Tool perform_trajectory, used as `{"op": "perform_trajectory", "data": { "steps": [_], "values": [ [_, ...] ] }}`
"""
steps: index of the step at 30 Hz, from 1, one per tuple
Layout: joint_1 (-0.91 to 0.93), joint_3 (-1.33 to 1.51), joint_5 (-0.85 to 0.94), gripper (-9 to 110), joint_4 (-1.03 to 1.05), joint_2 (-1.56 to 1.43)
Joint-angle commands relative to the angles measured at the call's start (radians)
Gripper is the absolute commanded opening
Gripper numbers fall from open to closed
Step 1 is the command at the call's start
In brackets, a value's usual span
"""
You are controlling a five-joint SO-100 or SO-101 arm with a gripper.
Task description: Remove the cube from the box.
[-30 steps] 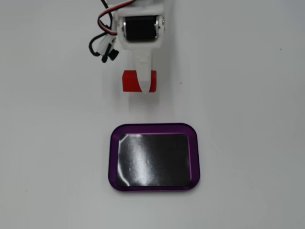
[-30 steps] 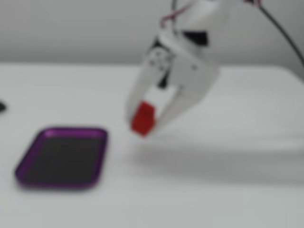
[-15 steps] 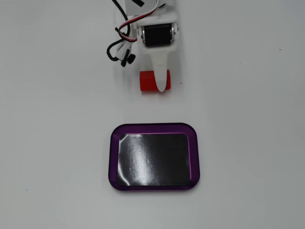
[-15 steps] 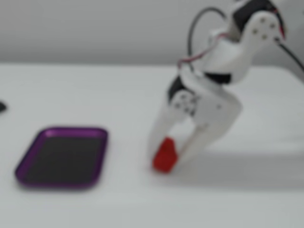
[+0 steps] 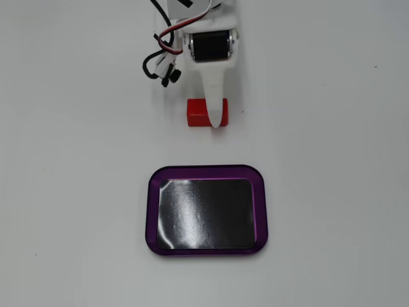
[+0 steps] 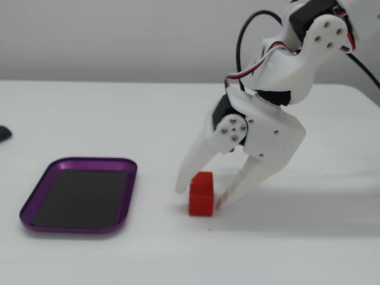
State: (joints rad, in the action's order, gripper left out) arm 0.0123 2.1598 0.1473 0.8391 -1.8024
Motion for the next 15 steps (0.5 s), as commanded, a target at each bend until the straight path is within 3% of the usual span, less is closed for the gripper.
{"op": "perform_trajectory", "data": {
  "steps": [1, 8, 15],
  "values": [
    [-0.003, -0.015, 0.011, 25, 0.012, -0.046],
    [0.0, -0.069, 0.011, 27, 0.061, -0.101],
    [0.003, -0.218, -0.002, 26, 0.212, -0.434]
  ]
}}
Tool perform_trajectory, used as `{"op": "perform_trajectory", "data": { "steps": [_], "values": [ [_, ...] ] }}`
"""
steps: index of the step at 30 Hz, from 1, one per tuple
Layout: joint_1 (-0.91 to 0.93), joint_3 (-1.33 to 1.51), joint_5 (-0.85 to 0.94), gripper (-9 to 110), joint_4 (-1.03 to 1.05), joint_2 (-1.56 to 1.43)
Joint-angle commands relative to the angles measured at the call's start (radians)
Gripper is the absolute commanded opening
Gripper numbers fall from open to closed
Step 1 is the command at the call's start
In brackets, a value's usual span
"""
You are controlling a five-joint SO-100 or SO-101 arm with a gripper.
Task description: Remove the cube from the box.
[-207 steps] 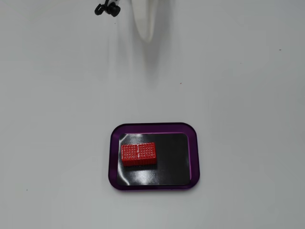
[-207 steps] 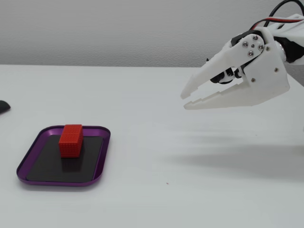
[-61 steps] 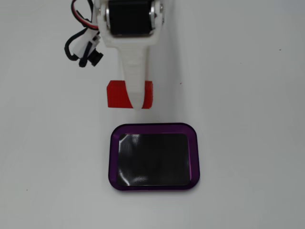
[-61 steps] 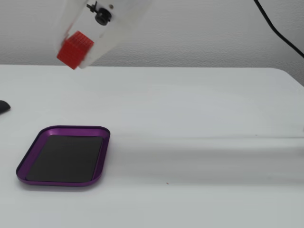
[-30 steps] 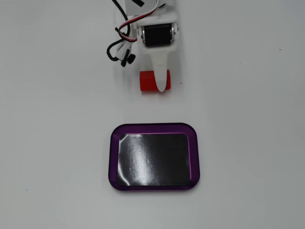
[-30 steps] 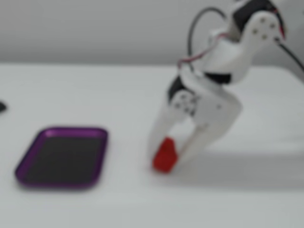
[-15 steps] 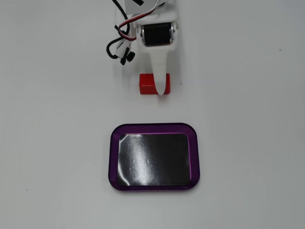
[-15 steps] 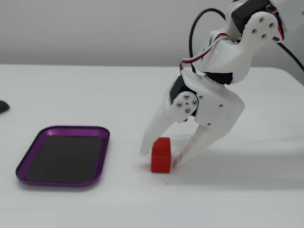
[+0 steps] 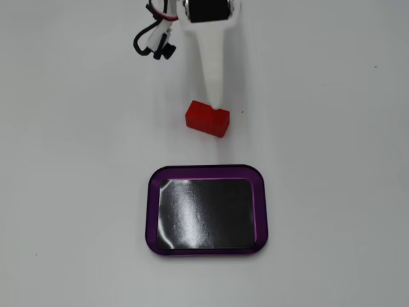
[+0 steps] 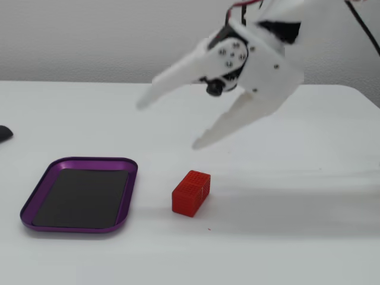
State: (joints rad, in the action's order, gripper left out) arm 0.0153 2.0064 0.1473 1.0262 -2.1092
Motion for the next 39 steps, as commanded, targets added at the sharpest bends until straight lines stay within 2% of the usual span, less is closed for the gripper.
{"op": "perform_trajectory", "data": {
  "steps": [1, 7, 12, 19, 25, 39],
  "values": [
    [0.003, -0.066, -0.002, 26, 0.023, -0.19],
    [0.083, 0.017, 0.003, 26, 0.02, -0.525],
    [0.135, 0.245, -0.003, 27, 0.011, -0.726],
    [0.138, 0.626, -0.005, 27, -0.147, -0.969],
    [0.13, 0.808, -0.009, 27, -0.112, -1.184],
    [0.138, 0.865, -0.012, 24, 0.049, -1.244]
  ]
}}
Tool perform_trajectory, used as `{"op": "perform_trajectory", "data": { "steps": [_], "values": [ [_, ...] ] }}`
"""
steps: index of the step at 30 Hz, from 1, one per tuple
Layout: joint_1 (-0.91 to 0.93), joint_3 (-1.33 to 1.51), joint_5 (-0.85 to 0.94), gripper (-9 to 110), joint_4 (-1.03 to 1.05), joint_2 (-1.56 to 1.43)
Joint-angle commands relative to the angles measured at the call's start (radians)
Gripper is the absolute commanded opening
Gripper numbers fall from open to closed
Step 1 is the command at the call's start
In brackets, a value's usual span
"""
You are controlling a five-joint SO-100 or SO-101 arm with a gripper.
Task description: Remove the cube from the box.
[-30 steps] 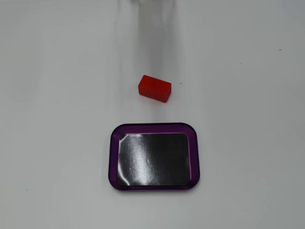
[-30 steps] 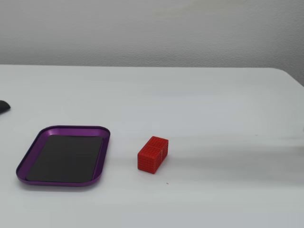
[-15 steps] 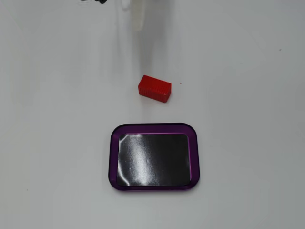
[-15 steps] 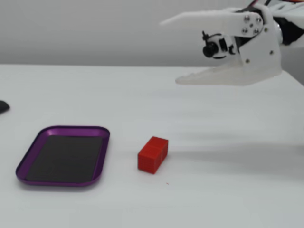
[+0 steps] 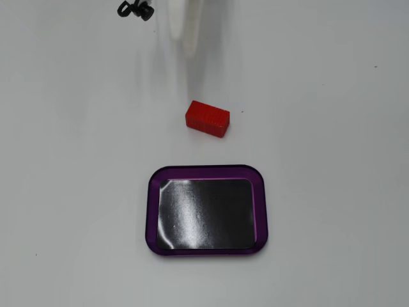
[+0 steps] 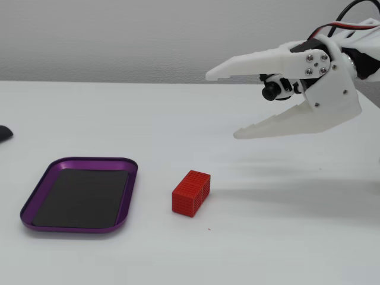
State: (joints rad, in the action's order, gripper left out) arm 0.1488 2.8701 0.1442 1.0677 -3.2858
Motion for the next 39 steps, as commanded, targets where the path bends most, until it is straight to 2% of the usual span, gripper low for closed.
{"op": "perform_trajectory", "data": {
  "steps": [1, 5, 11, 39],
  "values": [
    [0.005, 0.002, -0.021, 21, 0.008, -0.067],
    [0.005, 0.003, -0.055, -1, -0.005, -0.067],
    [0.006, 0.009, -0.1, 0, -0.006, -0.063],
    [0.006, 0.011, -0.091, 0, -0.006, -0.063]
  ]
}}
